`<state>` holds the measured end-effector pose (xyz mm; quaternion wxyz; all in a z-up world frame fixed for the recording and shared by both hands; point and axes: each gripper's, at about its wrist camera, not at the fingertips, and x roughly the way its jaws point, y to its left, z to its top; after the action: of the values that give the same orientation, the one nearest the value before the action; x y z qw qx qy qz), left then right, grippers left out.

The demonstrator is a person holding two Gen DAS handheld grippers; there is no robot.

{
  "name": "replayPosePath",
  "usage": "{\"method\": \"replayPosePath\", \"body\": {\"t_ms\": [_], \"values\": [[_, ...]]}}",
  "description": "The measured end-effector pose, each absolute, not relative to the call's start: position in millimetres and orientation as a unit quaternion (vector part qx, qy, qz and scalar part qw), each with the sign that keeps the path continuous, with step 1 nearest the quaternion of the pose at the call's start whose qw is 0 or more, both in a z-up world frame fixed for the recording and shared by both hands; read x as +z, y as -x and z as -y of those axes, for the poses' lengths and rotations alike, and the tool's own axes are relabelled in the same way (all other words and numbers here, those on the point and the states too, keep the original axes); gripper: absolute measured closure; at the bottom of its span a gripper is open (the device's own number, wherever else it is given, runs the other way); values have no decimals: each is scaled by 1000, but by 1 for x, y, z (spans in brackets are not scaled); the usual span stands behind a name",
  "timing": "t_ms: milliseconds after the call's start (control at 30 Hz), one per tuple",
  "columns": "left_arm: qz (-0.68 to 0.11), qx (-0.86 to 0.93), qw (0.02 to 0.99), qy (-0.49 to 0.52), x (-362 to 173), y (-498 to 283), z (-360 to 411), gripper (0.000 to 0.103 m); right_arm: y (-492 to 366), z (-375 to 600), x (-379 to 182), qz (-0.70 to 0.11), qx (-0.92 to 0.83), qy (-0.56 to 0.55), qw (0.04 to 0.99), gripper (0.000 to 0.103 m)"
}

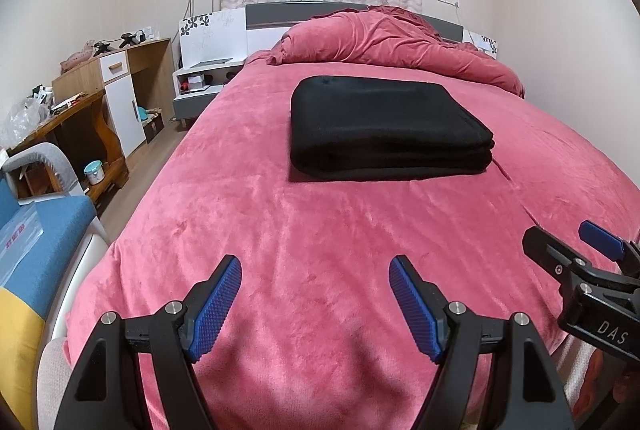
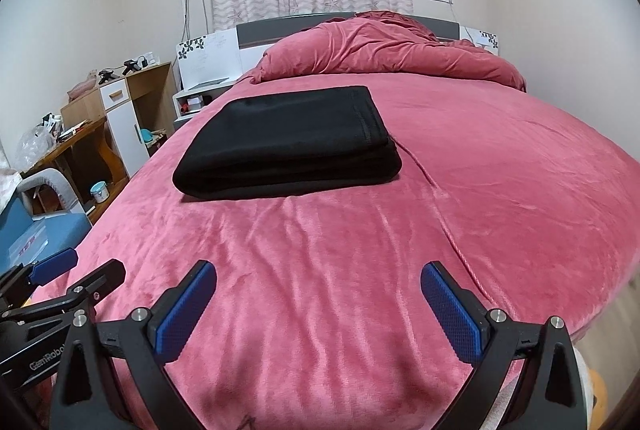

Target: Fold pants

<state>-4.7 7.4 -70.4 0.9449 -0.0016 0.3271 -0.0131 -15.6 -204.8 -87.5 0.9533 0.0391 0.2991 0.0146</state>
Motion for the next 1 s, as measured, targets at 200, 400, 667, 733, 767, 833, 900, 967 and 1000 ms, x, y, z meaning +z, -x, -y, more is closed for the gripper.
{"method": "replayPosePath", "body": {"t_ms": [200,400,667,733,767,833,900,967,1000], "values": [[-328,-14,945,3,-72,5,-8,25,16,204,-87,-301,14,-38,953,0],[-329,-14,944,3,-72,5,-10,25,16,203,-87,-302,16,-37,953,0],[-329,-17,944,1,-73,5,-10,25,16,203,-87,-303,17,-37,952,0],[-329,-17,944,0,-73,5,-10,25,15,204,-87,-303,18,-38,952,0],[-329,-17,944,1,-73,5,-10,25,15,204,-88,-304,18,-38,952,0],[-330,-17,944,1,-73,5,-10,25,15,203,-88,-304,17,-37,952,0],[-329,-17,944,1,-73,5,-10,25,15,203,-88,-305,18,-37,952,0],[-330,-13,944,1,-73,5,-10,25,15,203,-89,-305,17,-37,951,0],[-329,-10,944,0,-73,5,-10,25,15,203,-89,-306,18,-37,951,0]]}}
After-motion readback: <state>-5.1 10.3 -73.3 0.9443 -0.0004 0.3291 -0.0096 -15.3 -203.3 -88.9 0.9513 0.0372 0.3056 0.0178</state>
